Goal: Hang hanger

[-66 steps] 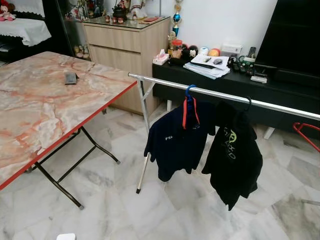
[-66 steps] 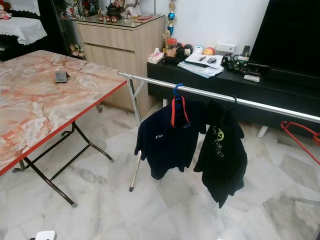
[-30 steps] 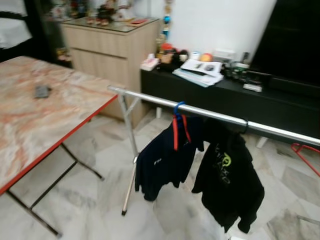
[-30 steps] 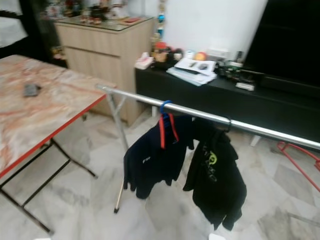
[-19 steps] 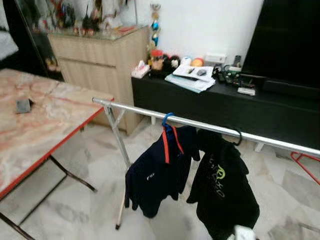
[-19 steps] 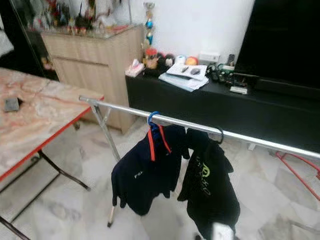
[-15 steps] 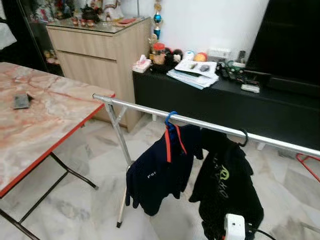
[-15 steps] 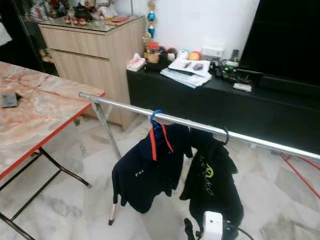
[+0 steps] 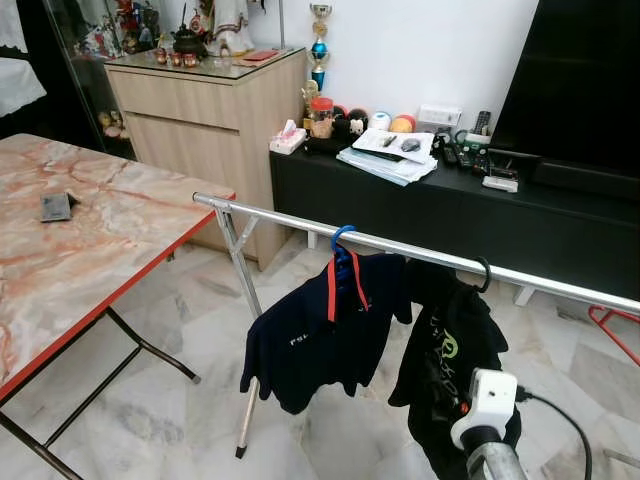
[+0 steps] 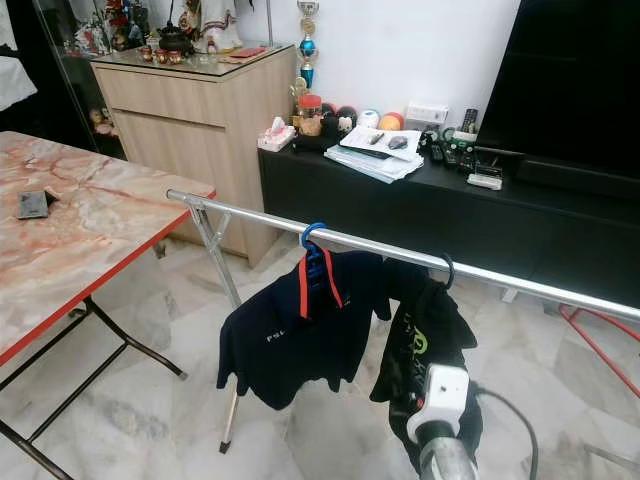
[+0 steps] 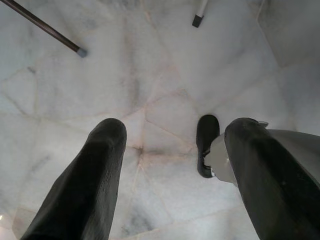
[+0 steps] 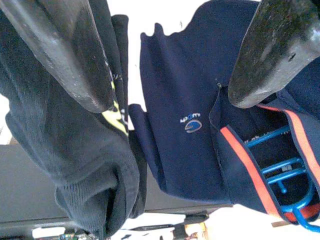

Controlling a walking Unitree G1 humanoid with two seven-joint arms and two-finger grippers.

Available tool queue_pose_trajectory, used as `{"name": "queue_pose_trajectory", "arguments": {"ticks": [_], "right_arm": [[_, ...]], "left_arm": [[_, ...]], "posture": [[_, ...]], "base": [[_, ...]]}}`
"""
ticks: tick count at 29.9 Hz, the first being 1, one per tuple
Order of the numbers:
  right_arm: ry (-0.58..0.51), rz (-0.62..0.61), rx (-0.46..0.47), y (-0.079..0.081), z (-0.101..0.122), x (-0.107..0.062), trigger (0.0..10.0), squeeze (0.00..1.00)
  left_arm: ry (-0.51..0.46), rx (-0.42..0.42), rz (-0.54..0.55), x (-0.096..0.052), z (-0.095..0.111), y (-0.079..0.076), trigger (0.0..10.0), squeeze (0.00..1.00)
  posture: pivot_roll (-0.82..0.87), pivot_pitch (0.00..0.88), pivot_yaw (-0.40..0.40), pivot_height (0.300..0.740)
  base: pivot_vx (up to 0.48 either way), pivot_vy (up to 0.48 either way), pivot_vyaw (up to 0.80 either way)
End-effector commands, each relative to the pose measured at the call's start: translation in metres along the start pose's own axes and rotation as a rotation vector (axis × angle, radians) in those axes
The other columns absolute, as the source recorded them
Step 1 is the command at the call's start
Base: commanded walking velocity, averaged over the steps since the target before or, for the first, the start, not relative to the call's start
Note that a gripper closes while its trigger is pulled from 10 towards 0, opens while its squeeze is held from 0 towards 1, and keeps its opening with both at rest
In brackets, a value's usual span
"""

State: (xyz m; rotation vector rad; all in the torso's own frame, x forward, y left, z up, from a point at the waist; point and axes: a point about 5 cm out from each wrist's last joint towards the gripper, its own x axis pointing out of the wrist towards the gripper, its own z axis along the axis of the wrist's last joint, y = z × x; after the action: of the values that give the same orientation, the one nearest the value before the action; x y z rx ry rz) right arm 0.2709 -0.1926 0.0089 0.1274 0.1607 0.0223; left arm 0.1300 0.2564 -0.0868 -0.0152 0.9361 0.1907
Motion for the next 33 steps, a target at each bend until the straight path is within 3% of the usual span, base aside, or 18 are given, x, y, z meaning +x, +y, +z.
{"name": "queue_pose_trajectory", "arguments": {"ticks": [1,7,11,19,33], "right_arm": [[-0.042,-0.003,-0.014,0.001,0.008,0.004,10.0,0.0],[-0.085,-0.124,0.009,-0.009,0.024,0.013,10.0,0.0],[-0.123,-0.107,-0.01,-0.004,0.03,0.015,10.0,0.0],[-0.182,-0.168,-0.048,-0.015,0.026,-0.015,10.0,0.0],[-0.175,-0.164,-0.083,-0.017,0.031,-0.026,10.0,0.0]], "left_arm": [[0.027,0.019,-0.003,0.001,-0.002,-0.004,10.0,0.0],[0.026,0.01,-0.004,0.002,-0.002,-0.007,10.0,0.0],[0.022,-0.001,0.004,0.002,-0.001,-0.007,10.0,0.0],[0.038,-0.009,0.022,-0.001,-0.007,0.0,10.0,0.0],[0.038,-0.006,0.049,-0.005,-0.006,0.019,10.0,0.0]], "posture": [[0.05,0.0,0.013,0.74],[0.06,0.0,0.003,0.74],[0.07,0.0,-0.002,0.74],[0.05,0.0,0.0,0.74],[0.04,0.0,0.002,0.74]], "base": [[0.0,0.0,0.0],[0.0,0.0,0.0],[0.0,0.0,0.0],[0.0,0.0,0.0],[0.0,0.0,0.0]]}}
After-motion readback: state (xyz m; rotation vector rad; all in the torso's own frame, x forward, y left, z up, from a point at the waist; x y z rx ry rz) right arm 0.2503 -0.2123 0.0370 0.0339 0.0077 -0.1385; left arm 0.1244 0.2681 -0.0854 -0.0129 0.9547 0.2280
